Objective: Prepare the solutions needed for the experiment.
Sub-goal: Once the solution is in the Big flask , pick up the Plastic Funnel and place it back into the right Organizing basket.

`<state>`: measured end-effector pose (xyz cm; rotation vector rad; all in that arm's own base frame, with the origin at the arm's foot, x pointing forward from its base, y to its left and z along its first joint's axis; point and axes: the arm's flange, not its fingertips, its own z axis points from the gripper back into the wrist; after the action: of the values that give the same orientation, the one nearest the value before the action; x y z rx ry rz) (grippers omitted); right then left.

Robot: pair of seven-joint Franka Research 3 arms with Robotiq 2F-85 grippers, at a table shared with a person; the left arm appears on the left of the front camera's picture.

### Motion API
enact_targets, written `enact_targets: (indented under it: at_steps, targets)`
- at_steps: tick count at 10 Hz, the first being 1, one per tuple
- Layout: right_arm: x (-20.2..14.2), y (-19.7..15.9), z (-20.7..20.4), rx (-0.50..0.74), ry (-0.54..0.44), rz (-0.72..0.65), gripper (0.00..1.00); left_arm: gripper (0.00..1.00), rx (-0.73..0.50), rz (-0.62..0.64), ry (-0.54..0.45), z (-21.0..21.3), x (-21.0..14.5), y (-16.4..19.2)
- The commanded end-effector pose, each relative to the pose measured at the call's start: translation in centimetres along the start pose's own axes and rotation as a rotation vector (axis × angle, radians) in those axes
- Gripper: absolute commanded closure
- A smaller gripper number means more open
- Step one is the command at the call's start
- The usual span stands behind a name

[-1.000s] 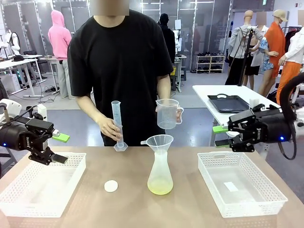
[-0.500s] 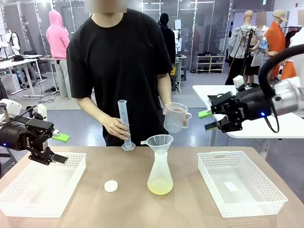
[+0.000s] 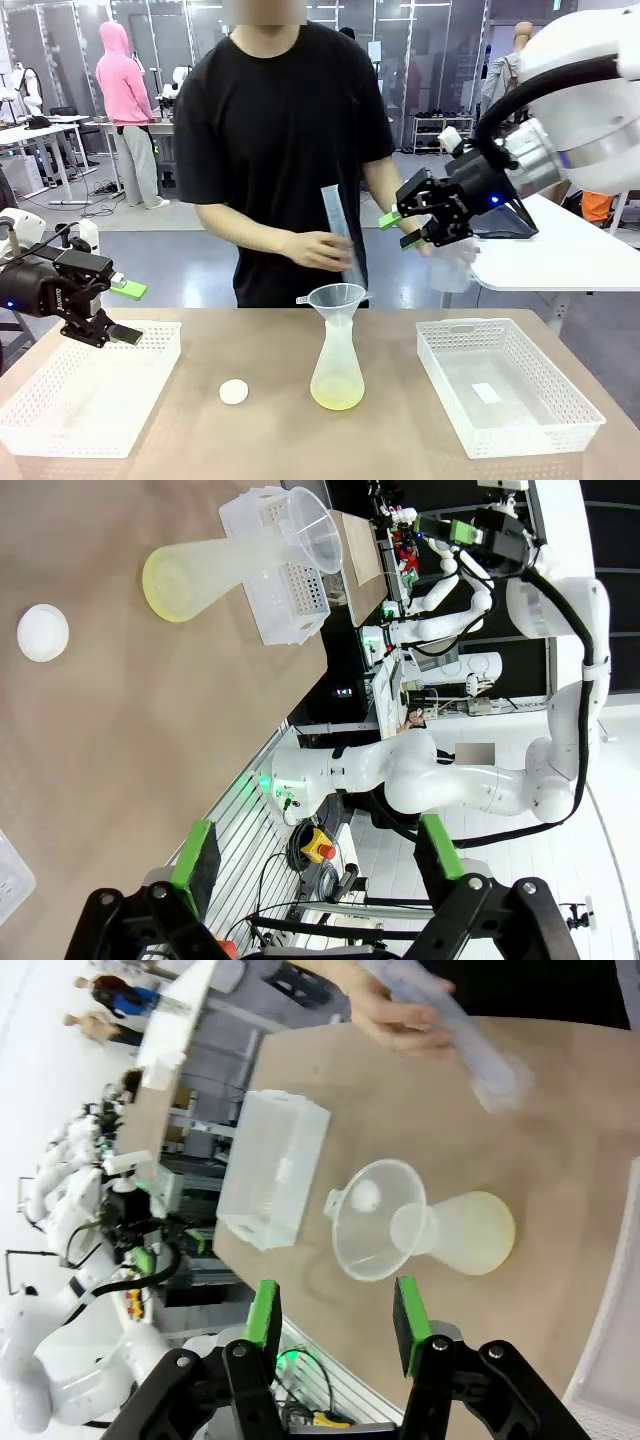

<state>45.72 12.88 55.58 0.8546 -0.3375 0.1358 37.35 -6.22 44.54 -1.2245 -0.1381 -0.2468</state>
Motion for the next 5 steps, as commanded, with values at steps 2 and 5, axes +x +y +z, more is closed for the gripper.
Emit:
enact_targets:
  at_steps: [2,5]
  targets:
    - [2.0,1.8,-2.2,-0.113,0.055,-0.006,0.42,0.0,-0.021,-0.006,-0.006,-0.1,0.1,-0.2]
    - [1.4,1.5,-2.4,-0.1,0.051,0.027,0.42,0.0,-0.021,-0.006,-0.006,-0.1,0.1,-0.2]
